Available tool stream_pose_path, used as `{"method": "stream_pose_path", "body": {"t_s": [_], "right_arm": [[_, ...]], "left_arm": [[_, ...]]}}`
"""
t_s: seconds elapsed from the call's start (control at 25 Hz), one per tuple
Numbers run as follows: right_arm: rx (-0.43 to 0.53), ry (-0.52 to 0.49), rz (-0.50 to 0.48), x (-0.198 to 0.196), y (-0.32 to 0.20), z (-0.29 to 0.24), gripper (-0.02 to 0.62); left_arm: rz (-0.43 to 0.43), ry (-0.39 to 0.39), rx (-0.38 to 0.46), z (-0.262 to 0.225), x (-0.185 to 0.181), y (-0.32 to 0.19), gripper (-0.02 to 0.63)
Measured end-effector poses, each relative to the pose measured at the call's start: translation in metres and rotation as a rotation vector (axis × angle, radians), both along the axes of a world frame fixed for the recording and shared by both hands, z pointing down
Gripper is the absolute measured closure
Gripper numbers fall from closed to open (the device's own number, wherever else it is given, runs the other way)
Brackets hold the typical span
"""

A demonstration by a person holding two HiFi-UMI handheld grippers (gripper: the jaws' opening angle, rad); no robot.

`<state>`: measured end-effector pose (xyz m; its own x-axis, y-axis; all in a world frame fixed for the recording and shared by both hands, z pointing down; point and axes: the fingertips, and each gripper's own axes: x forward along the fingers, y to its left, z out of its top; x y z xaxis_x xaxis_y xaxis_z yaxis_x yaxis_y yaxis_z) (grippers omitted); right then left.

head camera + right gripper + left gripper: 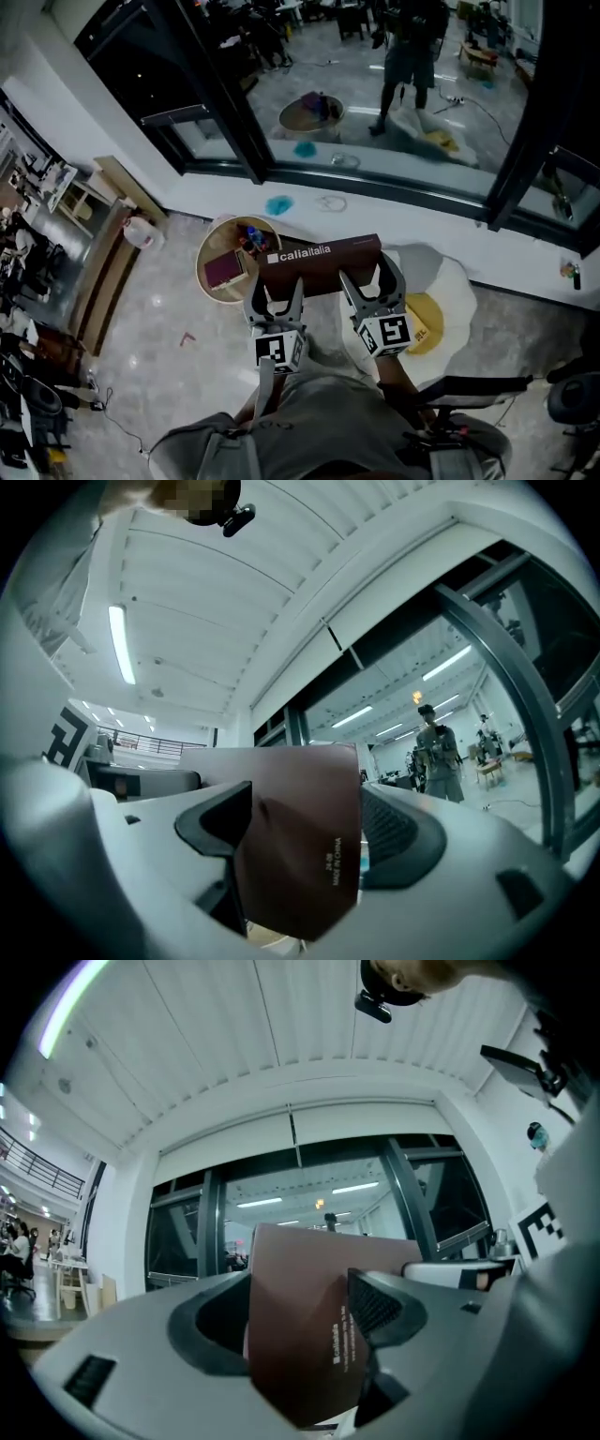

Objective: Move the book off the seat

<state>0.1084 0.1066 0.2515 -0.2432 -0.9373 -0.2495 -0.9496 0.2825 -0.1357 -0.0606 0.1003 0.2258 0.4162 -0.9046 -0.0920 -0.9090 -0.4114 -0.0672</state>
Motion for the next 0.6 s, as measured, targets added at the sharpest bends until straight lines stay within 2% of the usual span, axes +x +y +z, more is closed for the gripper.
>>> {"method": "stream_pose_path", "body": {"t_s": [0.32,0.6], "right_arm": [[-0.009,0.072,-0.031,-0.081,-0.026,-0.005,0.229],[-0.028,0.138,-0.066,-0.187,-0.063,-0.006,0.229]], "left_arm": [[-0.031,0.089,0.000,0.008,-0.083,-0.021,0.293],[-0.062,0.174,0.003,0.019,-0.190,-0.051,0.293]]}}
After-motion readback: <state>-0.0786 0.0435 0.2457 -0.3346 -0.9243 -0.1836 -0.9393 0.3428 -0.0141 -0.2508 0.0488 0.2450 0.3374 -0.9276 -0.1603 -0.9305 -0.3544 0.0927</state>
